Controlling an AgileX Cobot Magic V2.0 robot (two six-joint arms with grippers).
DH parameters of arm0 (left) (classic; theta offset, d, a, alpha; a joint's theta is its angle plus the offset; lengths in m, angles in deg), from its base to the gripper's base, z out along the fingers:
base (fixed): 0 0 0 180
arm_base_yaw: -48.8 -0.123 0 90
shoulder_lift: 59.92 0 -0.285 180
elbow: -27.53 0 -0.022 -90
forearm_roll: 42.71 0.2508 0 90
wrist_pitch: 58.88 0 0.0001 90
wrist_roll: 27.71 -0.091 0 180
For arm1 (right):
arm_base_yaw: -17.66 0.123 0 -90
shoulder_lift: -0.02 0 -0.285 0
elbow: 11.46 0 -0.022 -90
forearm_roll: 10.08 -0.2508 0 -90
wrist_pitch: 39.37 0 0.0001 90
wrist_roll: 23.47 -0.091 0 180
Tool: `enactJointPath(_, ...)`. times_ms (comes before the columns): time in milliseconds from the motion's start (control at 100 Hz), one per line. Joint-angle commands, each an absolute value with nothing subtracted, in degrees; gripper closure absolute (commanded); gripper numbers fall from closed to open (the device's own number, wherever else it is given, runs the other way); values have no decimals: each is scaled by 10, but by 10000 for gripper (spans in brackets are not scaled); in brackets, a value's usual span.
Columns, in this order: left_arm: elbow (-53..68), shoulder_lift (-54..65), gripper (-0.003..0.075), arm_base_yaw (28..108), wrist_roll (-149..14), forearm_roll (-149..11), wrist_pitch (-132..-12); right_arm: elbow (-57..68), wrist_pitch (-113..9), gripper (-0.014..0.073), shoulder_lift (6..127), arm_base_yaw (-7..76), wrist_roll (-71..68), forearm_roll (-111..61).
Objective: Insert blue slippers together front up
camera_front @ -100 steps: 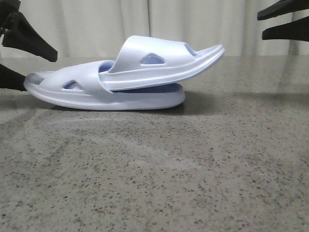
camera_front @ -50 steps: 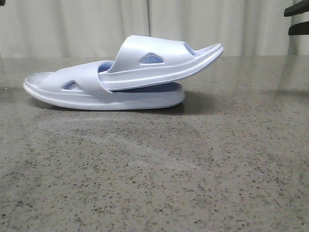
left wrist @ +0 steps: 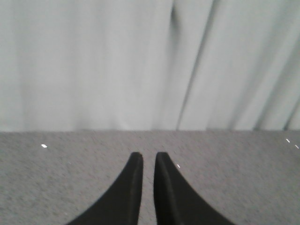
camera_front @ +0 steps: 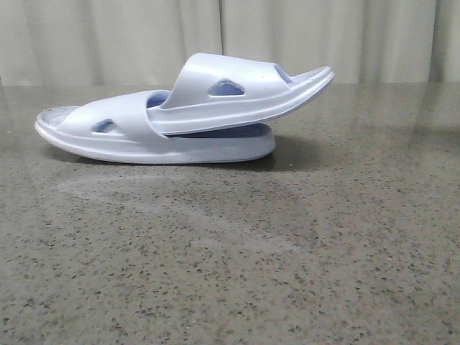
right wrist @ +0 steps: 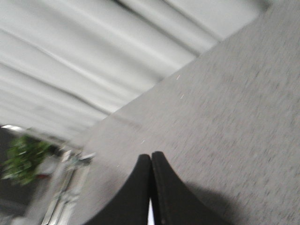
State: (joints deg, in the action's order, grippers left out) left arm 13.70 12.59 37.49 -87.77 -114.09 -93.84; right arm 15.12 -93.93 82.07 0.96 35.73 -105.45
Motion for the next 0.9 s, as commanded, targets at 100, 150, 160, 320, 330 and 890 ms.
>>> enactJointPath(100,156,73,705,428,-905,-1102,-853,135,-768,671,729,96,425,-1071)
enactJointPath(150,156,62,705,443,-905,-1056,-858,135,-744,671,716,116,439,-1047)
enactJointPath(160,155,60,705,446,-905,-1042,-858,135,-740,671,713,119,441,-1038)
enactJointPath(320,153,22,705,498,-904,-968,-860,135,-731,671,685,157,442,-906)
enactJointPath(330,151,17,705,500,-904,-966,-860,135,-732,671,684,158,442,-901)
enactJointPath(890,-170,-177,705,527,-910,-1040,-709,351,-597,671,449,166,455,-838)
